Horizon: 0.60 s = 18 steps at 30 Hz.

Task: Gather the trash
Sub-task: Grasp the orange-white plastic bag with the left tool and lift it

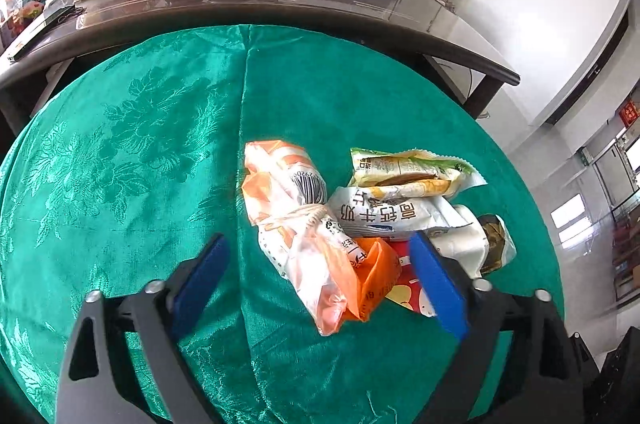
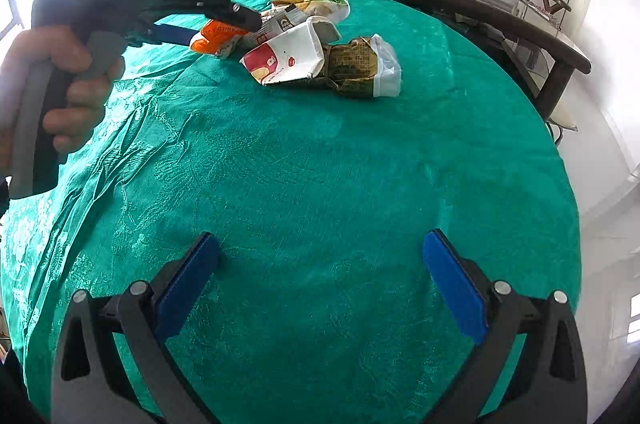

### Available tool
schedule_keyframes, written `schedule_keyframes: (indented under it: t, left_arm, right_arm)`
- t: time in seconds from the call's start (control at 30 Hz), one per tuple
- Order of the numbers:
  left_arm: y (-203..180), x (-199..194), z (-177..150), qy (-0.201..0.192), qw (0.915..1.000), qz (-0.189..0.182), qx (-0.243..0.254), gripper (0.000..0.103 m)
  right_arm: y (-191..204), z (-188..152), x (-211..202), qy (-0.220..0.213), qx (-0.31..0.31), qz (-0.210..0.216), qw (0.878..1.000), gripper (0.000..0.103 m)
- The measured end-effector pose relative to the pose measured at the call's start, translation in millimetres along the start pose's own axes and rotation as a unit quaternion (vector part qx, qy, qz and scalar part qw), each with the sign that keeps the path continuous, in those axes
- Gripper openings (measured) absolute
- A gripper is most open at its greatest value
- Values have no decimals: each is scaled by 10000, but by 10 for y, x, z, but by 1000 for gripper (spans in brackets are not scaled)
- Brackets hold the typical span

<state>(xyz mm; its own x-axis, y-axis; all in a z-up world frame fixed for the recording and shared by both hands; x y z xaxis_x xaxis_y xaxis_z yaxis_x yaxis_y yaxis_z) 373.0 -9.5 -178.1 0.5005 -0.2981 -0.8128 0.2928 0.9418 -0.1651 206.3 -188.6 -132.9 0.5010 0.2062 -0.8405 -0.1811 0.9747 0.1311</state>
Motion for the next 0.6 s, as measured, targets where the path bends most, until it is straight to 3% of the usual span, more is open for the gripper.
schedule_keyframes:
  t: [0.1,0.17,0.3,0.43,0.6]
  left_arm:
    - [33,-40,-68,20,9999,-78,65,51]
    - [43,-128,-123,-7,9999,-73,155,48]
    - [49,-525,-347,-94,9980,240,573,47]
    - [40,-879,-706,27,9902,747,1177,48]
    - [94,-894,-1180,262,9896,791,1173,55]
  right_arm:
    - [0,1,0,0,0,-1,10000,98]
    - [-1,1,0,0,0,-1,10000,98]
    - [-1,2,0,1,0,-1,10000,98]
    - [2,-4,2,1,0,-3,10000,98]
    - [3,-3,2,1,0,-5,10000,98]
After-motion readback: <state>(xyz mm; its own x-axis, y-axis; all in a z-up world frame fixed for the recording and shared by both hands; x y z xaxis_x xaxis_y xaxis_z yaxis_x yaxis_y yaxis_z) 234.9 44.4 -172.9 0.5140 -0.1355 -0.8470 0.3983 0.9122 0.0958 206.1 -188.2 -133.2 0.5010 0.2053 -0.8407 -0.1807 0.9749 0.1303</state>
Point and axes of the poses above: each gripper's, at about its wrist camera, not at the fingertips, and x roughly the way its jaws point, y to its left, z to its top, the point moved 3 cm from there along x, roughly the way its jaws point, and after that the axes turned 9 degrees about x, right-handed, at the moved point
